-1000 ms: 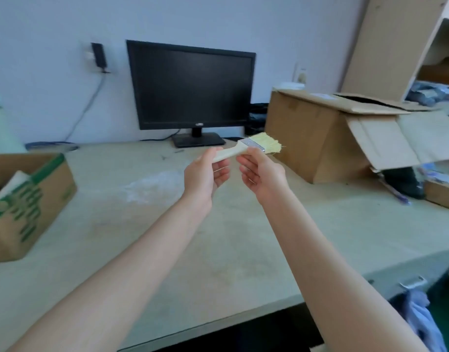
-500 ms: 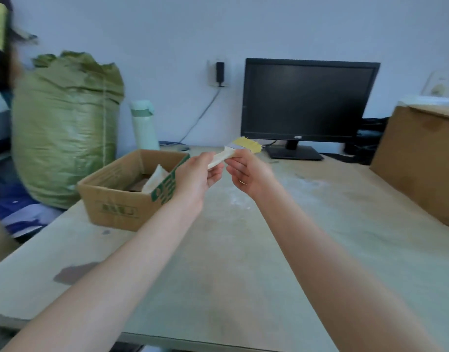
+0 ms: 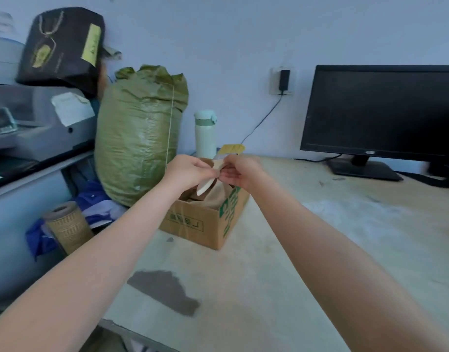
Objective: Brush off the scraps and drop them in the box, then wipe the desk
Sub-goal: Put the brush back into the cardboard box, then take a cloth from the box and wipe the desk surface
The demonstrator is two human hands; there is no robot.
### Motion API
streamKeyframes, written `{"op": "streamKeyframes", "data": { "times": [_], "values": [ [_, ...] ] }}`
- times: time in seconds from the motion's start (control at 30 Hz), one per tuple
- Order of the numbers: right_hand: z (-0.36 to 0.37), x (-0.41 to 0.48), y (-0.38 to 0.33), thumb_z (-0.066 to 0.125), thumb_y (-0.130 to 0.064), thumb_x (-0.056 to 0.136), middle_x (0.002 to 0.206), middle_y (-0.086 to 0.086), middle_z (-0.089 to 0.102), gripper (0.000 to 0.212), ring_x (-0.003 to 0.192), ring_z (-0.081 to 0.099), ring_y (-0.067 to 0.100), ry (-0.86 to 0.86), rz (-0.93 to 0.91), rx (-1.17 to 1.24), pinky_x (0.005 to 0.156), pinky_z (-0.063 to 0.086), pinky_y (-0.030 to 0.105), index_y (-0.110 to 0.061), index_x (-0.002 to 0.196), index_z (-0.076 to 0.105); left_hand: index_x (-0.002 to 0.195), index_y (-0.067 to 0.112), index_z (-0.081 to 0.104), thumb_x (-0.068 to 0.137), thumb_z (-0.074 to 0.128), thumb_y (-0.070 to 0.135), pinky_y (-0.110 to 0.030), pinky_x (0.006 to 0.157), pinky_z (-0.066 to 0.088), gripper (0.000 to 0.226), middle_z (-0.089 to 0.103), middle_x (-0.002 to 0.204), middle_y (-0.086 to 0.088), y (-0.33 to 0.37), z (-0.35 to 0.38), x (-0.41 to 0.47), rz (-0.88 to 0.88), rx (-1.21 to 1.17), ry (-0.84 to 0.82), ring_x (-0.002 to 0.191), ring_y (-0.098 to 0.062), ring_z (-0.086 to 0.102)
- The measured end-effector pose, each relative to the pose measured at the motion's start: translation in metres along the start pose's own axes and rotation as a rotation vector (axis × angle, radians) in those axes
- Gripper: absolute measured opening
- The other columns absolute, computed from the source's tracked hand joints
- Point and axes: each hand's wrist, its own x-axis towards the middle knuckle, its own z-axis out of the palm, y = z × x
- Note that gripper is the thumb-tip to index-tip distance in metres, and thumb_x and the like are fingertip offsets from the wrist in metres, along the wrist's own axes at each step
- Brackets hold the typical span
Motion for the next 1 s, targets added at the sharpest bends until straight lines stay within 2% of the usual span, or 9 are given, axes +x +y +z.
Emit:
{"op": "streamKeyframes", "data": {
  "times": [0.07, 0.17, 0.27, 0.4, 0.47, 0.63, 0.73, 0.87, 1.0],
  "values": [
    [0.010, 0.009, 0.001, 0.048, -0.003, 0.093, 0.062, 0.015, 0.051, 0.025, 0.053, 0.053, 0.020, -0.037, 0.048, -0.058, 0.058, 0.052, 0.027, 0.000, 0.068, 0.049, 0.071, 0.024, 0.073, 0.066, 0.078, 0.030, -0.018, 0.055, 0.042, 0.009, 0.062, 0.062, 0.011, -0.004, -0.006, 0.009, 0.003, 0.134, 0.023, 0.058, -0.005, 0.054],
    [0.021, 0.023, 0.005, 0.046, -0.004, 0.094, 0.063, 0.014, 0.052, 0.025, 0.054, 0.053, 0.019, -0.065, 0.112, -0.183, 0.060, 0.051, 0.025, 0.000, 0.069, 0.049, 0.077, 0.018, 0.076, 0.065, 0.079, 0.026, -0.020, 0.055, 0.050, 0.015, 0.066, 0.063, 0.007, -0.012, -0.010, 0.021, -0.043, 0.258, 0.021, 0.053, -0.009, 0.060],
    [0.033, 0.038, 0.006, 0.044, -0.008, 0.094, 0.067, 0.016, 0.055, 0.024, 0.060, 0.059, 0.023, -0.040, 0.146, -0.296, 0.068, 0.053, 0.030, 0.001, 0.073, 0.050, 0.084, 0.011, 0.076, 0.065, 0.078, 0.021, -0.031, 0.073, 0.059, 0.022, 0.074, 0.080, -0.004, -0.019, -0.008, 0.032, -0.078, 0.317, 0.008, 0.068, -0.020, 0.071],
    [0.043, 0.049, 0.015, 0.040, -0.011, 0.096, 0.088, 0.023, 0.064, 0.022, 0.095, 0.067, 0.031, -0.067, 0.213, -0.447, 0.076, 0.056, 0.034, 0.005, 0.099, 0.054, 0.090, 0.008, 0.072, 0.063, 0.078, 0.023, -0.026, 0.060, 0.054, 0.032, 0.073, 0.083, -0.007, -0.027, -0.003, 0.044, -0.116, 0.445, -0.023, 0.065, -0.020, 0.069],
    [0.044, 0.054, 0.023, 0.040, -0.013, 0.096, 0.101, 0.023, 0.068, 0.029, 0.088, 0.069, 0.029, -0.074, 0.222, -0.612, 0.082, 0.057, 0.032, 0.008, 0.102, 0.059, 0.099, 0.008, 0.068, 0.062, 0.080, 0.026, -0.025, 0.061, 0.051, 0.043, 0.070, 0.089, -0.006, -0.033, 0.002, 0.048, -0.122, 0.527, -0.035, 0.075, -0.022, 0.067],
    [0.046, 0.061, 0.031, 0.046, -0.016, 0.090, 0.045, 0.011, 0.063, 0.028, 0.037, 0.062, 0.020, 0.046, 0.017, -1.055, 0.041, 0.053, 0.021, 0.000, 0.073, 0.061, 0.097, 0.005, 0.063, 0.070, 0.076, 0.018, -0.027, 0.060, 0.040, 0.032, 0.066, 0.094, -0.010, -0.046, 0.011, 0.055, -0.094, 0.759, 0.014, 0.086, -0.027, 0.063],
    [0.047, 0.060, 0.033, 0.055, -0.017, 0.087, 0.066, 0.010, 0.063, 0.022, 0.060, 0.066, 0.022, -0.005, -0.027, -1.216, 0.055, 0.056, 0.028, -0.004, 0.068, 0.054, 0.096, 0.004, 0.063, 0.068, 0.078, 0.022, -0.026, 0.054, 0.039, 0.037, 0.054, 0.071, -0.005, -0.044, 0.013, 0.056, -0.112, 0.824, -0.050, 0.064, -0.020, 0.049],
    [0.046, 0.061, 0.032, 0.059, -0.018, 0.084, 0.065, 0.004, 0.051, 0.021, 0.055, 0.049, 0.017, -0.010, -0.140, -1.442, 0.043, 0.035, 0.026, -0.008, 0.069, 0.050, 0.110, 0.003, 0.060, 0.072, 0.076, 0.022, -0.033, 0.073, 0.046, 0.045, 0.061, 0.114, -0.014, -0.049, 0.022, 0.061, -0.145, 0.887, -0.147, 0.105, -0.030, 0.058],
    [0.039, 0.063, 0.031, 0.060, -0.019, 0.083, 0.066, 0.003, 0.048, 0.012, 0.055, 0.044, 0.016, -0.003, -0.188, -1.538, 0.043, 0.029, 0.025, -0.010, 0.081, 0.053, 0.119, 0.003, 0.057, 0.082, 0.065, 0.012, -0.033, 0.070, 0.041, 0.039, 0.057, 0.125, -0.016, -0.052, 0.027, 0.061, -0.110, 0.961, -0.160, 0.111, -0.030, 0.056]
  ]
}}
